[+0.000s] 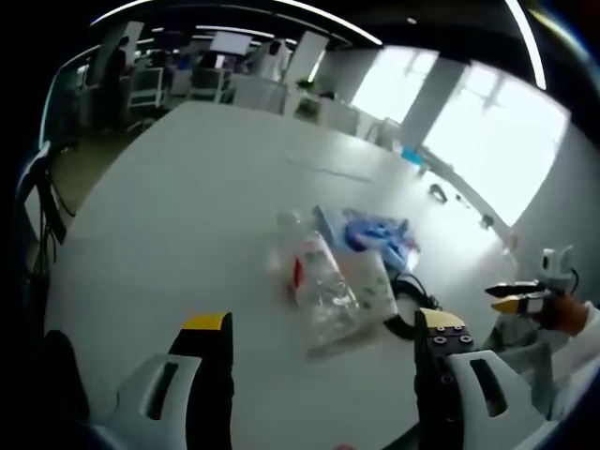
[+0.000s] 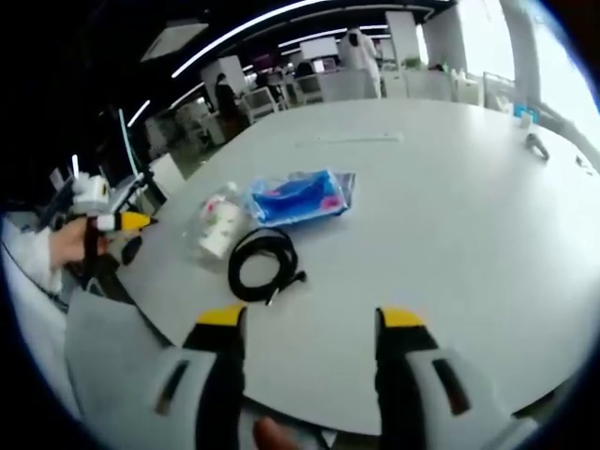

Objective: Arrange the tabletop items into an orderly group along one side of the table until the central work area is clear of visible clutter.

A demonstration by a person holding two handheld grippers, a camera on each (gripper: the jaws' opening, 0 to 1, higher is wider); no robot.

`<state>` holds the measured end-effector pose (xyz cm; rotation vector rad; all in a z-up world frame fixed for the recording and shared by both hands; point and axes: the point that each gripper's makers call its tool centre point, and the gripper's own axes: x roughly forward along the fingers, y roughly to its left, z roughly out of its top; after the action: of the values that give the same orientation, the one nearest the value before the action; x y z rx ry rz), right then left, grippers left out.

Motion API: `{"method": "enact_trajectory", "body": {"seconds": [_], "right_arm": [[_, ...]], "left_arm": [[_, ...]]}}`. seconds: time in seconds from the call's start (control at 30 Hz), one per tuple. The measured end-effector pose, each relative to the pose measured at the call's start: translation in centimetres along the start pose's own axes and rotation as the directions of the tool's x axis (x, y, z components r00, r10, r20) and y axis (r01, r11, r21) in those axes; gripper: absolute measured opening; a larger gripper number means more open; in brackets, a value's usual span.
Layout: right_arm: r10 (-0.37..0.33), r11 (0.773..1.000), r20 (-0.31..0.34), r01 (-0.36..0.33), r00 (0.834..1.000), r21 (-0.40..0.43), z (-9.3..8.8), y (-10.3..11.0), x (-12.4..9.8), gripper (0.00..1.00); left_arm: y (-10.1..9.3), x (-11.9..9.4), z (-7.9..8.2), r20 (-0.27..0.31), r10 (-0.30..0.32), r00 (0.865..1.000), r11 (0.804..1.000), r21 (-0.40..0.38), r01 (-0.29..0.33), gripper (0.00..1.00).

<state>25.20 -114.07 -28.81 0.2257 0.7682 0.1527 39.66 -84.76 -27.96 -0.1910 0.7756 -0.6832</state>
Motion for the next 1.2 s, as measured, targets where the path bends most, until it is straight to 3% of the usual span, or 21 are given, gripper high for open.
{"method": "enact_trajectory", "body": {"seconds": [0.7, 1.2], "right_arm": [[0.026, 1.000, -0.012, -0.026, 1.000, 0.010, -0.5, 1.7, 0.8, 0.53], [0.025, 1.000, -0.021, -0.025, 0.999, 0.000, -0.5, 1.6, 0.7, 0.55]], "left_arm": [[0.4, 1.5, 0.2, -0.027, -0.003, 1.000, 1.000, -0.016, 0.003, 0.75], [0.8, 2.1, 0.7, -0.043, -0.005, 0.999, 1.000, -0.010, 0.004, 0.75]]}}
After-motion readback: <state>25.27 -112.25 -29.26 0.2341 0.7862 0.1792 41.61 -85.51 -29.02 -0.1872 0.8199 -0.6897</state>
